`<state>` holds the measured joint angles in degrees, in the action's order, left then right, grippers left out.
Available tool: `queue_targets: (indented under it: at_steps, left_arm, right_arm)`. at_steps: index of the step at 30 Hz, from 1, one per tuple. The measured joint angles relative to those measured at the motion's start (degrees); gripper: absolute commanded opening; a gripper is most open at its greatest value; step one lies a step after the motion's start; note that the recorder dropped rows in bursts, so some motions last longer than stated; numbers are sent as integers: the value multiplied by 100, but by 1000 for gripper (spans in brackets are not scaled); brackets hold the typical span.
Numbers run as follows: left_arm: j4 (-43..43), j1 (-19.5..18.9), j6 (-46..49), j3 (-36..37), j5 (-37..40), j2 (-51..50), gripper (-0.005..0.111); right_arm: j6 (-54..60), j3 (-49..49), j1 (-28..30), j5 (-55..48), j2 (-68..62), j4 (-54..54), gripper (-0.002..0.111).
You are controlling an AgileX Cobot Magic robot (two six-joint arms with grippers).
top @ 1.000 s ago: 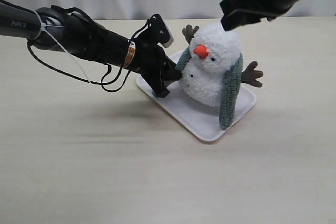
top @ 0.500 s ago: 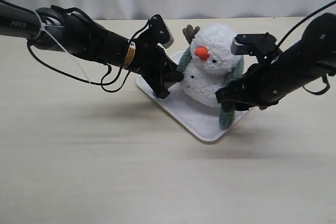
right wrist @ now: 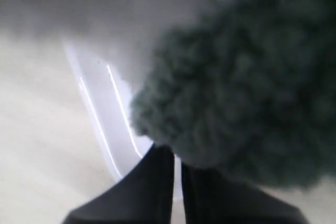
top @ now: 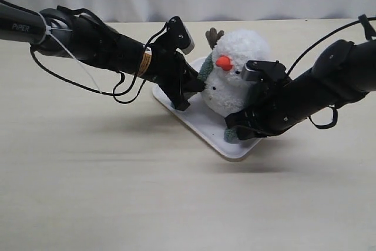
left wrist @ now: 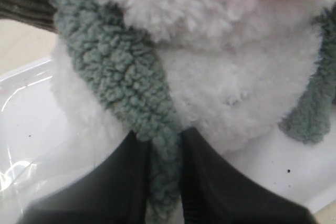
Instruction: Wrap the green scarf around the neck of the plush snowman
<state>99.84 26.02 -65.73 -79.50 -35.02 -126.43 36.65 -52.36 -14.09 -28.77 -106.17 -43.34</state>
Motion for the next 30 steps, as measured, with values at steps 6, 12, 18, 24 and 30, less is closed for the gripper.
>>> queue_targets:
  at_steps: [6,12,18,24,30]
  left_arm:
    - [0,0,0,0,0,0,19]
    - [0,0,0,0,-12,0,19]
    - [28,0,-522,-132,-34,0,33]
    - [28,0,-882,-157,-258,11,36]
    - [28,0,-921,-157,-788,11,36]
  right_arm:
    - [179,0,0,-97,-15,-180,4]
    - [190,0,0,-206,-15,-194,4]
    - [191,-258,0,-1146,158,-300,4]
    - [210,-639,0,-2190,552,-372,4]
    - [595,-1146,0,-2276,1186,-372,4]
